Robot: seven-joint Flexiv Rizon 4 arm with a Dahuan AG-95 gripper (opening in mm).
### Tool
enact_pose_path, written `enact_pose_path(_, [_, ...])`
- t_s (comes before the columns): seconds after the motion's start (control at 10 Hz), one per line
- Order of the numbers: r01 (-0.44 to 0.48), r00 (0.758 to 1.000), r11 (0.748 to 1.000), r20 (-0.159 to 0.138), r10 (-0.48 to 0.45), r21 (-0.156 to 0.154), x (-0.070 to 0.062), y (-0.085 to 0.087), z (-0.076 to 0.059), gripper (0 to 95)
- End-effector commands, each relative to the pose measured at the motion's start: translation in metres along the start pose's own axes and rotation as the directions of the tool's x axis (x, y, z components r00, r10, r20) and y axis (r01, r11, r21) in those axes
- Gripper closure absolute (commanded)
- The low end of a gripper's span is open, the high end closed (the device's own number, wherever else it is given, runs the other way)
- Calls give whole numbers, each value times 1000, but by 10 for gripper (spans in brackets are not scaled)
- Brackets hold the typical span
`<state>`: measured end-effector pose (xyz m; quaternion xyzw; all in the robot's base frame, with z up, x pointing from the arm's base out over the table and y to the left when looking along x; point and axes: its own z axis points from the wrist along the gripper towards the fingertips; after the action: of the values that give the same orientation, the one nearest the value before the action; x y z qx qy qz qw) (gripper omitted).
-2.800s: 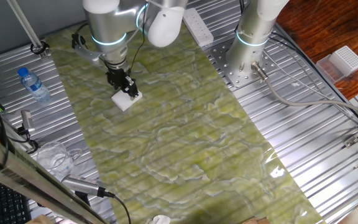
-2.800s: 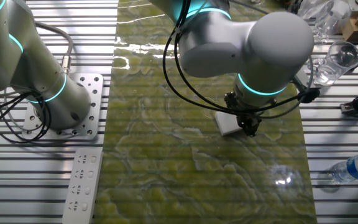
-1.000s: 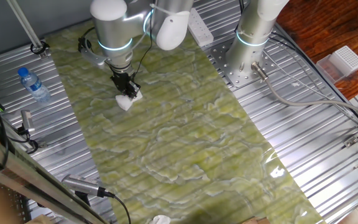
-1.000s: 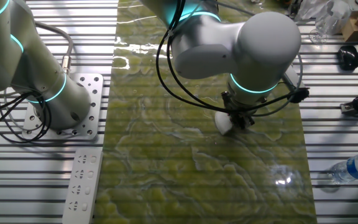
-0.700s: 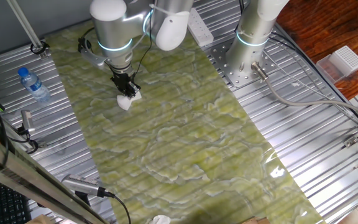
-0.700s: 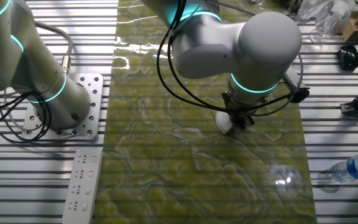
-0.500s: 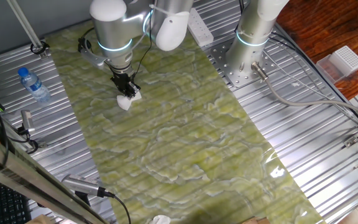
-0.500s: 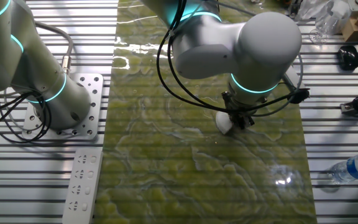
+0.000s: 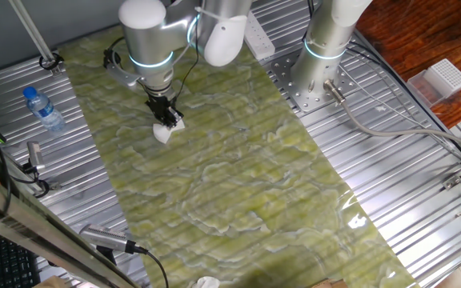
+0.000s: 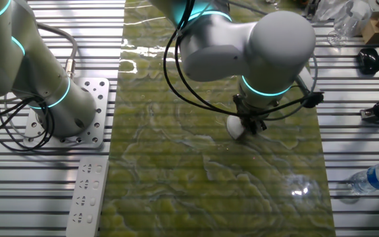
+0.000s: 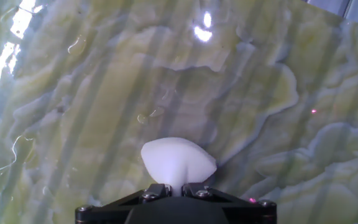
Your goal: Clean the tabletop with a sponge
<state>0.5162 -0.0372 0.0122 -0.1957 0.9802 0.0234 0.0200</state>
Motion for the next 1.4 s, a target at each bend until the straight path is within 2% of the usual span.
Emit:
enact_pose_path(0.1, [-8, 1000, 1000, -5, 8, -7, -1, 4, -3, 950])
enact_pose_path(0.5, [-34, 999, 999, 0, 34, -10, -1, 20, 5, 950])
enact_pose_path(0.7, [-38, 999, 999, -13, 38, -4, -1, 24, -5, 950])
enact_pose_path(0.8, [-43, 999, 999, -11, 43, -12, -1, 26, -7, 950])
enact_pose_path(0.9, [-48, 999, 999, -7, 48, -21, -1, 27, -6, 950])
enact_pose_path(1.4, [-64, 998, 998, -5, 63, -22, -1, 37, -2, 950])
